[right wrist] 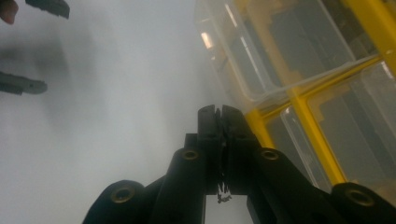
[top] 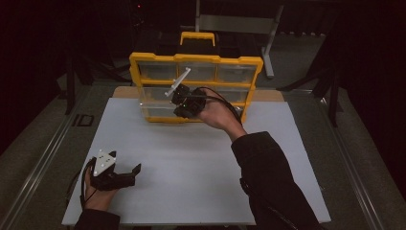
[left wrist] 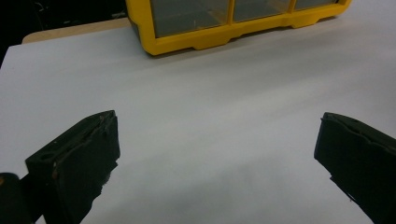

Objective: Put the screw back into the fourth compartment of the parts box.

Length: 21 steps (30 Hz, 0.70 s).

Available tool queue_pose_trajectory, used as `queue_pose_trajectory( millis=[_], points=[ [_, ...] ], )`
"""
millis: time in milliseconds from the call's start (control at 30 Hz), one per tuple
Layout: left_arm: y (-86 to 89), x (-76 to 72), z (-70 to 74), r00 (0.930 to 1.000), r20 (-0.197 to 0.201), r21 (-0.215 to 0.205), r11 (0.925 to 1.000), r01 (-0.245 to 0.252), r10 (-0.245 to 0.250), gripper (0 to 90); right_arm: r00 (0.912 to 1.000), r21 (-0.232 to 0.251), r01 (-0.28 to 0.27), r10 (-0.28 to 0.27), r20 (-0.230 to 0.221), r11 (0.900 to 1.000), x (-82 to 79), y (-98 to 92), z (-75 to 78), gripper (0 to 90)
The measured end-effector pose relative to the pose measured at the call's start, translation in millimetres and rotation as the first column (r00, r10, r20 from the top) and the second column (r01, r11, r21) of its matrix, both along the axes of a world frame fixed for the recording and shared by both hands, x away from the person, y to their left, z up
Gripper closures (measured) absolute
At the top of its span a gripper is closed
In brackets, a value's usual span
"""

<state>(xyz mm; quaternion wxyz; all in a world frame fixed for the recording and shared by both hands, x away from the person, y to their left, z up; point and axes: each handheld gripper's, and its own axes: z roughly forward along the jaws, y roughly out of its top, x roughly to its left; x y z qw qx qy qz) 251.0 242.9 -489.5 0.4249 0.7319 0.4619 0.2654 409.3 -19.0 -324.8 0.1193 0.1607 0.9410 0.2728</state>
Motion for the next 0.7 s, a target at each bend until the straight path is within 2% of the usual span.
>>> queue_pose_trajectory(
  millis=[700],
  points=[
    [2.7, 0.0, 0.4, 1.0000, 0.000, -0.009, 1.0000, -0.003, 0.003, 0.9, 0.9965, 0.040, 0.076, -0.077, 0.030, 0.996, 15.4, 14.5, 18.5, 87.1]
  ],
)
